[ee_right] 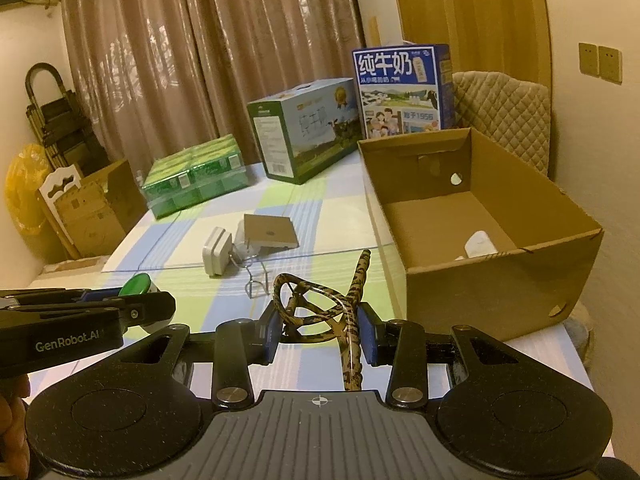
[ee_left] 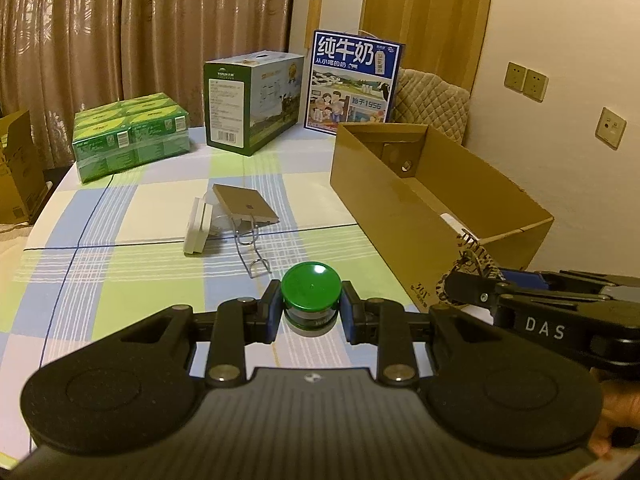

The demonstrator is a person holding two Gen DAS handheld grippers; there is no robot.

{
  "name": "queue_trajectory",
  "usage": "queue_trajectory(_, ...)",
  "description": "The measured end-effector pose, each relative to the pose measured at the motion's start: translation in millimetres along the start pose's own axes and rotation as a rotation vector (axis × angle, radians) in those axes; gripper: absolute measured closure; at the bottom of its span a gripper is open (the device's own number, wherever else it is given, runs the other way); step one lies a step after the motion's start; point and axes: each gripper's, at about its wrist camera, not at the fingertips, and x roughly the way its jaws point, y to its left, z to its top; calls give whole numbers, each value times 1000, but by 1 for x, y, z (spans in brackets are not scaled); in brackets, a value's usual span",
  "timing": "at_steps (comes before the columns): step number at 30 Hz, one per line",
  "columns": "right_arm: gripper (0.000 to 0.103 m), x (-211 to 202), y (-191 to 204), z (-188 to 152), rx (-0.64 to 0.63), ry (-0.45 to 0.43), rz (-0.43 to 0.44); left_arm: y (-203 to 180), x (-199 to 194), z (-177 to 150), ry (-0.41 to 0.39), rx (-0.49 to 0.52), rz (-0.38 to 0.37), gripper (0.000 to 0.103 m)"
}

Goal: Organize rigid objects
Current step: 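Lift the keys and green jar and carry both over the cardboard box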

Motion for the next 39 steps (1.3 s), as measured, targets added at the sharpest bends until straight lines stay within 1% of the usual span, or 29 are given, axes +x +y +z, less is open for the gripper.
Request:
queue_trajectory(9,67,-3,-5,1,16,-9,-4,-6,3,1,7,4,-11,78)
queue_trajectory(13,67,-5,-11,4,40,-12,-1,-10,6,3,11,7,-27,78)
queue_trajectory(17,67,-12,-23,15,45,-39,-12,-22,12,12,7,27,-49,78)
queue_trajectory(20,67,-18,-37,30,30,-71,-34,-36,19,22,0,43,-79,78)
queue_trajectory(25,67,-20,-72,57,4,-105,-89,-68,38,43,-9,88,-129,78)
queue_trajectory(30,67,-11,-110,82,-15,-112,-128,-98,61,62,-10,119,-171,78)
queue_trajectory(34,67,4,-134,99,3,-90,-107,-117,82,74,-1,130,-199,78)
queue_trajectory(39,67,25,-160,108,38,-51,-82,-131,108,86,20,130,-223,78)
